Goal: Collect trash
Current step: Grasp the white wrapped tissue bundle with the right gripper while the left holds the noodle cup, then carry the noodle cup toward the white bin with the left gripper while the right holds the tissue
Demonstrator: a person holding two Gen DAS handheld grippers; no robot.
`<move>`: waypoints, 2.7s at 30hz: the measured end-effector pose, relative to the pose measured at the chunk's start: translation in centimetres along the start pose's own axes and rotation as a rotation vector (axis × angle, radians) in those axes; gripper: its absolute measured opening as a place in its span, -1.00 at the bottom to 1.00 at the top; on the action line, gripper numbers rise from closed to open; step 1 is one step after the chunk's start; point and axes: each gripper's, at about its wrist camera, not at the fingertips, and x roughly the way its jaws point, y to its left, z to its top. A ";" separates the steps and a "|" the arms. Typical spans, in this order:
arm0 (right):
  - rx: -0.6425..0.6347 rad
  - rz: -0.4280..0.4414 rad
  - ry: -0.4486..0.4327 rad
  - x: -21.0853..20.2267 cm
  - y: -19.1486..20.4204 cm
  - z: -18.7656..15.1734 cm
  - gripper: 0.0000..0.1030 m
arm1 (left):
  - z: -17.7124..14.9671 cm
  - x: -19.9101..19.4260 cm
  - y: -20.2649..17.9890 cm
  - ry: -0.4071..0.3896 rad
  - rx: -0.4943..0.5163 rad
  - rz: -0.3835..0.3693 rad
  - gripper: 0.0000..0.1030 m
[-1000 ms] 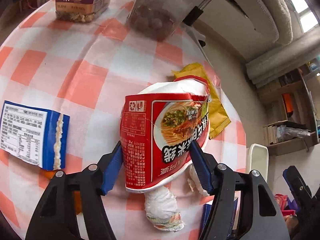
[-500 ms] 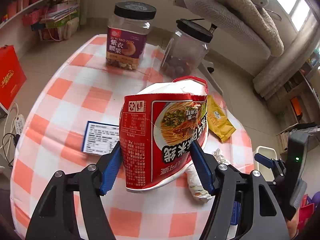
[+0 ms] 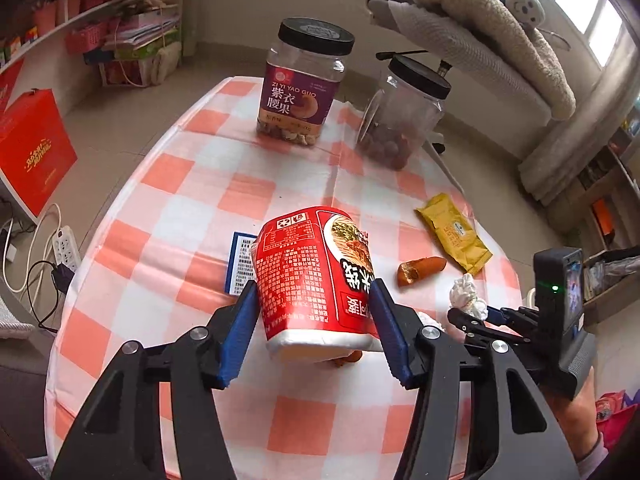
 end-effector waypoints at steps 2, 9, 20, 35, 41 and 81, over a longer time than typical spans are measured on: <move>-0.002 0.022 -0.048 -1.6 0.5 0.2 -0.37 | 0.0 0.1 0.0 -0.003 0.009 0.011 0.07; 0.020 0.115 -0.198 -6.6 0.9 0.4 -0.37 | -0.1 -0.5 0.0 -0.040 -0.005 -0.017 -0.03; 0.071 0.182 -0.361 -10.6 -0.1 0.5 -0.36 | 0.6 -3.0 -1.7 -0.146 0.050 -0.019 -0.39; 0.061 0.200 -0.326 -9.9 0.4 -0.1 -0.36 | -2.1 2.4 0.2 0.147 0.051 0.027 -0.20; 0.069 0.211 -0.357 -10.5 0.4 -0.1 -0.36 | -1.0 -0.3 -2.0 0.006 0.133 0.048 -0.21; 0.192 0.082 -0.506 -16.8 -9.3 -6.6 -0.35 | -4.0 -4.1 -15.7 -0.262 0.256 -0.068 -0.20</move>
